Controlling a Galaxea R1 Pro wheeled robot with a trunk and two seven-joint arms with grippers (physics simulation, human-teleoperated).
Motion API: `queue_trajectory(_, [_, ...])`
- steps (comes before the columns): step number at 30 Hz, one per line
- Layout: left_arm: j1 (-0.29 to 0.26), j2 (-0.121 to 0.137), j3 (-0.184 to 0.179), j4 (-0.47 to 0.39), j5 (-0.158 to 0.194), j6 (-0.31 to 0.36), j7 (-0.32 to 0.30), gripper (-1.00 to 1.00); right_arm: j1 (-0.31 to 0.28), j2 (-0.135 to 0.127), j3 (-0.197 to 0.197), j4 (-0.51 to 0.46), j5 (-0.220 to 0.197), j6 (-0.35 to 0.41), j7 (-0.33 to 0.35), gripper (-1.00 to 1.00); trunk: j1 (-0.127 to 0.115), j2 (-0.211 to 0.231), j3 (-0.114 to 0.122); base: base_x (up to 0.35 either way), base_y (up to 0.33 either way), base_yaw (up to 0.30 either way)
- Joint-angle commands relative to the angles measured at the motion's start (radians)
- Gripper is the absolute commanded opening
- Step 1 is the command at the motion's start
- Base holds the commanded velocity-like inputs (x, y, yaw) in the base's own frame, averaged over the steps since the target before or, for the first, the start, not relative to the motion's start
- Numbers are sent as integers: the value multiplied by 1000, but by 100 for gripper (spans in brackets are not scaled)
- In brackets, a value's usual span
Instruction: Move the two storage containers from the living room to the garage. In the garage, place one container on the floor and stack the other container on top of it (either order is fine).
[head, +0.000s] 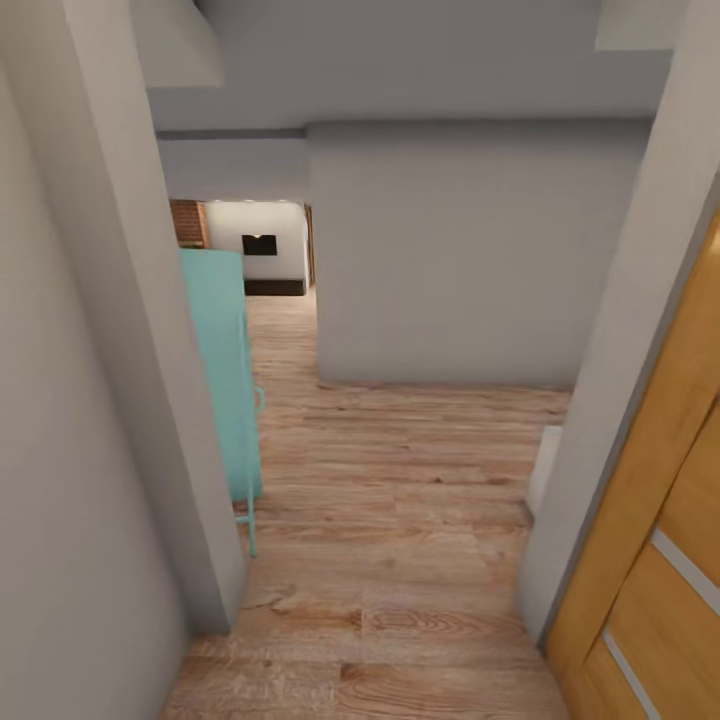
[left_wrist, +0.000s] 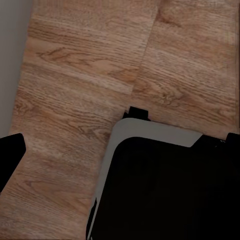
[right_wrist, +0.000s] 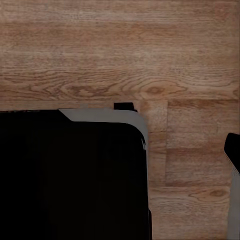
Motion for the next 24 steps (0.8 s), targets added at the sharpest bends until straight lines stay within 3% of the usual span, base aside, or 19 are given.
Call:
queue_trajectory(1, [-1,0,3,1,3,-3,1,100,-1,0,9,3,-9,-6,-1,100,1,-1,-1,320,0,0])
queue_trajectory(24, [-1,0,2,1,3,-3,1,100,-1,0,9,3,-9,-6,-3,100,1,-1,-1,320,0,0])
